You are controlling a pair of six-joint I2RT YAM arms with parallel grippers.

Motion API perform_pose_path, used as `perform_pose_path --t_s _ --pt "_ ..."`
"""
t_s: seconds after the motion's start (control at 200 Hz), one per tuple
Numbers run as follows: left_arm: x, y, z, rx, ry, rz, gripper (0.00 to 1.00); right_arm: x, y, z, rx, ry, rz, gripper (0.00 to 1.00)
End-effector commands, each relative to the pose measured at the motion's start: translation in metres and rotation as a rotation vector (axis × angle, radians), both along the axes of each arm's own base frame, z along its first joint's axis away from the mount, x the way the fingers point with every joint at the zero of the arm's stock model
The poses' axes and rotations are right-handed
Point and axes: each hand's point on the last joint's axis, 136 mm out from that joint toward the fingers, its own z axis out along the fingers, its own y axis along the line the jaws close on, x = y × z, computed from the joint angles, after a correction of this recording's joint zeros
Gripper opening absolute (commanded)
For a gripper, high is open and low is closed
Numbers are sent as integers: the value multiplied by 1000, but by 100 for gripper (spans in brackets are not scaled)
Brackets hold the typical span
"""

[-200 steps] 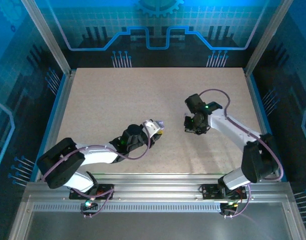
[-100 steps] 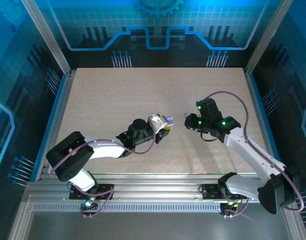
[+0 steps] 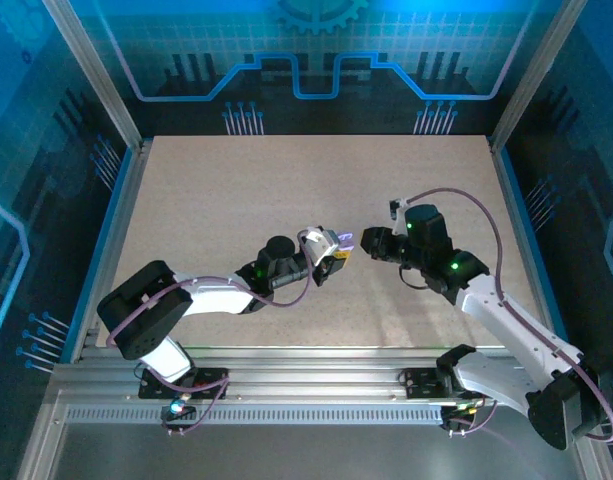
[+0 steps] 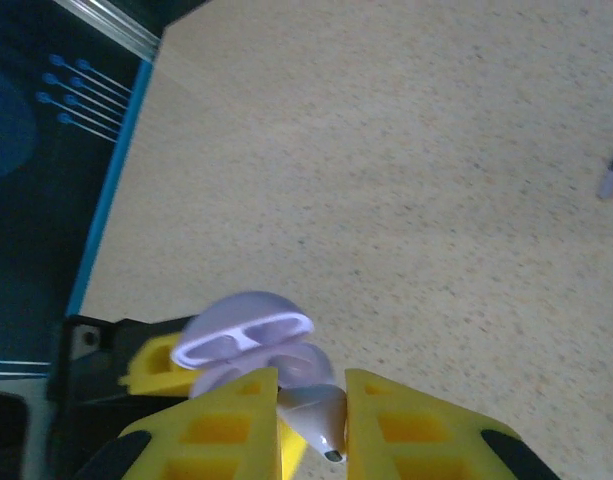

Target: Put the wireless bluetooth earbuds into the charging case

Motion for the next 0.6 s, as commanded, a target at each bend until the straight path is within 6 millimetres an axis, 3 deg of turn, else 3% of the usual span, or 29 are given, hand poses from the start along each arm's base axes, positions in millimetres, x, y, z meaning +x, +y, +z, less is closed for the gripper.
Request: perform_pose_path --t_s 0.0,0.325,0.595 --pt "-5 -9 20 -61 -35 -40 17 -2 16 19 52 -94 81 19" --pt "-10 -9 28 -91 -66 -64 17 -2 37 30 85 -165 163 19" --pt "-12 -8 33 -110 -77 -68 18 -2 40 26 78 -174 179 19"
